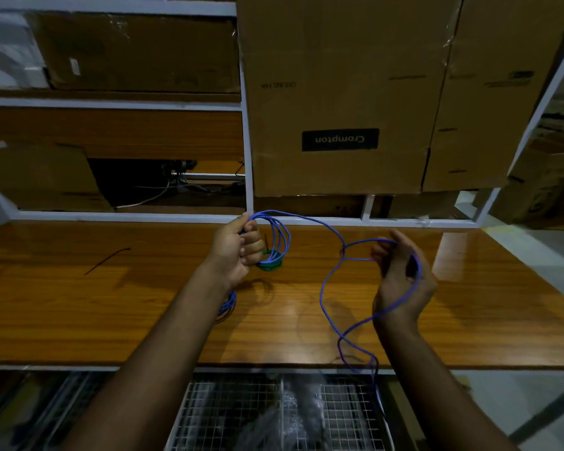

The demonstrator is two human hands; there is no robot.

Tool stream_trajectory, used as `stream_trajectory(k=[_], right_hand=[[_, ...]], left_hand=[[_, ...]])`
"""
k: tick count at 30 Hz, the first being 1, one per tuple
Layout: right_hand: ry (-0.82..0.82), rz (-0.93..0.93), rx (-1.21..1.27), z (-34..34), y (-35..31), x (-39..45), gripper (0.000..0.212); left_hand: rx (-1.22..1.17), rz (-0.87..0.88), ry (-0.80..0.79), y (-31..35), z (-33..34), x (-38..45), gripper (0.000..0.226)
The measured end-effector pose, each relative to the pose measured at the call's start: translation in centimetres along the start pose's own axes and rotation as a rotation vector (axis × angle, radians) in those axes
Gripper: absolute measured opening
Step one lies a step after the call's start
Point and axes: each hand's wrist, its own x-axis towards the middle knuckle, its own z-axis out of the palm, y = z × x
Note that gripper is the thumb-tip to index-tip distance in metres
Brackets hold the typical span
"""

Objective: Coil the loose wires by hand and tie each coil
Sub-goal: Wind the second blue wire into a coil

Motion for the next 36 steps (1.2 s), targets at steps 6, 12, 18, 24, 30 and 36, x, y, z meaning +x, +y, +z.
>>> stream_trajectory(k=[6, 12, 18, 24, 30, 36], right_hand=[[0.222, 0.713, 0.642, -1.6, 0.8, 3.5, 0.031], [0.408, 0.753, 0.893, -4.0, 2.9, 5.3, 0.028], [0.673, 0.615, 0.621, -4.1, 3.4, 5.3, 0.019], [0.608, 0.452, 0.185, -6.5, 6.2, 4.9, 0.022], [-0.14, 0.459, -0.42, -6.5, 8.4, 3.0, 0.013], [-1.224, 0.538, -1.644, -5.1, 5.4, 3.5, 0.051]], left_hand=[[-0.003, 0.024, 0.026, 0.4, -0.5, 0.1, 0.041], [0.019, 0.022, 0.071, 0.2, -0.4, 0.0, 0.042], [-0.01, 0.039, 0.116, 0.3, -0.7, 0.1, 0.041], [0.0, 0.055, 0.091, 1.3, -1.0, -0.2, 0.04], [0.044, 0.038, -0.016, 0.7, 0.8, -0.4, 0.041], [0.047, 0.005, -0.069, 0.7, 1.5, -0.2, 0.041]])
